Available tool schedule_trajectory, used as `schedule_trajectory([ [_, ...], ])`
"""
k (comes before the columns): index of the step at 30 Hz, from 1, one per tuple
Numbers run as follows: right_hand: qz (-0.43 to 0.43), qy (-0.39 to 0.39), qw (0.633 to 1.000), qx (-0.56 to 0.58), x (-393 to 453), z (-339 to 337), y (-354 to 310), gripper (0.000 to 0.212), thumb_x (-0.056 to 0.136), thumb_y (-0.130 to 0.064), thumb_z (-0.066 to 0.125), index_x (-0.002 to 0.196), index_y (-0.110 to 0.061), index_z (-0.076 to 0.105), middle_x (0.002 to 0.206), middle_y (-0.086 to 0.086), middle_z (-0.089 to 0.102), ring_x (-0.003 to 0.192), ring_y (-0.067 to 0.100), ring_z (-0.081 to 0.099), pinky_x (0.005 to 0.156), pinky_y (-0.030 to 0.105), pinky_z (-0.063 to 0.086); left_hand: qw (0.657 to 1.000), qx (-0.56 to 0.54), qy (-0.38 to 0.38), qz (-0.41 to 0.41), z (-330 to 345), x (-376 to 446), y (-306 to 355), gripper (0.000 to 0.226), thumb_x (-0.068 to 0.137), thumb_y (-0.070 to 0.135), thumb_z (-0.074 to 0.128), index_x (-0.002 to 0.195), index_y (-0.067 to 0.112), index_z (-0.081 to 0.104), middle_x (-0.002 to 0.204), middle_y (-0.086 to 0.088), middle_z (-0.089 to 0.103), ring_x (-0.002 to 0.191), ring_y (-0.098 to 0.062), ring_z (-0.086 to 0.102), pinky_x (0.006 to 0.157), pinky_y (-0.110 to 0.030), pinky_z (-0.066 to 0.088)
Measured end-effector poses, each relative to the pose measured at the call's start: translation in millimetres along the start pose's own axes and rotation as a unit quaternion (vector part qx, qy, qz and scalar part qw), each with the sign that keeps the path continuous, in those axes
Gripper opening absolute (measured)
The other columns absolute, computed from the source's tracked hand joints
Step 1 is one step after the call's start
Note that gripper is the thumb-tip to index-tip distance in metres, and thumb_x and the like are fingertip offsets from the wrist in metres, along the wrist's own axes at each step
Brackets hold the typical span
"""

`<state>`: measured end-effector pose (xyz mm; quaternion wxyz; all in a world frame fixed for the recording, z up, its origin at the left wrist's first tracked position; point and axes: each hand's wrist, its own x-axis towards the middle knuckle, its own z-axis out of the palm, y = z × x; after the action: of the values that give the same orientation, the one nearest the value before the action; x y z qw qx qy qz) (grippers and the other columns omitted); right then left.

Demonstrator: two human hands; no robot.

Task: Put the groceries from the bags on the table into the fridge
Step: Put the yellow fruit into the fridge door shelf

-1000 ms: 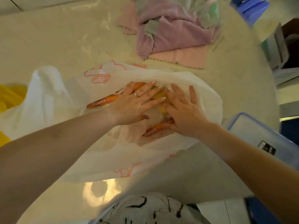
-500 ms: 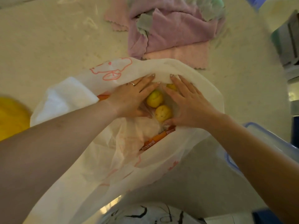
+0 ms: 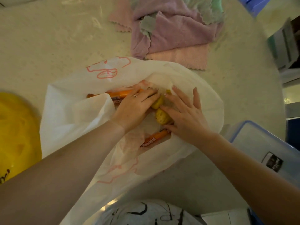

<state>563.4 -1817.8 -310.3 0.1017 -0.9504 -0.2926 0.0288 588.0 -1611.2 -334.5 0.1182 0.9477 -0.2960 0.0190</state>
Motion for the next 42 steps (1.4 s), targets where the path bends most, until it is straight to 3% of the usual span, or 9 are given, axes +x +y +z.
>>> schedule_trajectory([
  [3,0.012,0.011,1.0,-0.002,-0.6,0.3,-3.0,0.045,0.073,-0.042,0.064,0.113,-0.022,0.064,0.137,0.006,0.049,0.14,0.029,0.024,0.108,0.067,0.004,1.0,-0.009,0.008,-0.014,-2.8,-0.1,1.5,0.047,0.08,0.001,0.067,0.125,0.008,0.057,0.127,-0.013,0.058,0.107,-0.032,0.06,0.102,-0.051,0.039],
  [11,0.017,0.069,0.997,0.0,-10.8,-25.7,-9.0,0.055,0.064,-0.044,0.078,0.112,-0.021,0.064,0.13,0.004,0.056,0.136,0.027,0.027,0.105,0.067,0.005,0.988,-0.096,0.073,-0.099,-38.5,-24.6,15.5,0.043,0.083,0.013,0.064,0.125,0.006,0.057,0.128,-0.011,0.055,0.118,-0.03,0.052,0.092,-0.044,0.048],
  [16,0.025,0.095,0.99,0.104,-19.3,-56.1,-34.6,0.058,0.078,-0.053,0.053,0.123,-0.016,0.055,0.125,0.001,0.061,0.122,0.023,0.053,0.111,0.058,0.011,0.968,-0.109,0.165,-0.155,-76.1,-67.4,37.5,0.053,0.078,0.014,0.072,0.128,0.01,0.055,0.13,-0.006,0.053,0.122,-0.017,0.046,0.095,-0.025,0.042],
  [19,0.011,0.084,0.976,0.202,-18.5,-70.5,-62.9,0.055,0.079,-0.049,0.055,0.127,-0.022,0.05,0.123,-0.005,0.059,0.114,0.018,0.054,0.113,0.051,0.018,0.949,-0.083,0.225,-0.204,-98.9,-102.9,54.6,0.052,0.077,0.015,0.072,0.126,0.009,0.057,0.13,-0.007,0.054,0.12,-0.015,0.046,0.098,-0.018,0.037],
  [22,-0.058,0.082,0.962,0.255,-12.4,-79.1,-97.9,0.056,0.078,-0.053,0.053,0.127,-0.027,0.048,0.128,-0.008,0.055,0.119,0.018,0.049,0.105,0.051,0.032,0.916,-0.062,0.293,-0.266,-118.5,-146.3,70.8,0.051,0.077,0.014,0.072,0.126,0.009,0.056,0.13,-0.008,0.053,0.12,-0.016,0.047,0.099,-0.017,0.038],
  [25,-0.129,0.08,0.946,0.285,-10.0,-85.8,-141.9,0.057,0.078,-0.054,0.056,0.126,-0.025,0.049,0.126,-0.008,0.054,0.118,0.019,0.05,0.098,0.044,0.042,0.871,-0.053,0.362,-0.329,-133.8,-194.5,88.2,0.052,0.078,0.016,0.071,0.128,0.012,0.054,0.13,0.0,0.05,0.12,-0.015,0.048,0.096,-0.027,0.046],
  [31,-0.268,0.004,0.904,0.333,-23.4,-85.8,-250.8,0.054,0.077,-0.041,0.066,0.126,-0.022,0.051,0.116,-0.012,0.049,0.108,-0.002,0.045,0.09,0.004,0.034,0.798,0.023,0.425,-0.428,-155.6,-309.8,130.5,0.05,0.082,0.026,0.066,0.127,0.008,0.055,0.129,-0.004,0.052,0.121,-0.016,0.047,0.096,-0.035,0.047],
  [38,-0.405,-0.038,0.854,0.324,-65.3,-67.7,-397.6,0.055,0.076,-0.038,0.069,0.125,-0.019,0.054,0.121,-0.003,0.055,0.11,0.001,0.047,0.091,0.003,0.032,0.693,0.068,0.464,-0.548,-164.6,-463.0,188.3,0.051,0.08,0.02,0.07,0.128,0.009,0.054,0.129,-0.009,0.053,0.119,-0.022,0.052,0.092,-0.042,0.052],
  [42,-0.45,-0.041,0.832,0.322,-105.1,-58.4,-494.6,0.055,0.076,-0.03,0.075,0.126,-0.019,0.054,0.12,-0.001,0.056,0.109,0.006,0.048,0.09,0.0,0.029,0.659,0.102,0.452,-0.592,-181.0,-558.4,220.2,0.054,0.079,0.023,0.067,0.129,0.009,0.053,0.128,-0.011,0.054,0.117,-0.023,0.052,0.093,-0.035,0.051],
])
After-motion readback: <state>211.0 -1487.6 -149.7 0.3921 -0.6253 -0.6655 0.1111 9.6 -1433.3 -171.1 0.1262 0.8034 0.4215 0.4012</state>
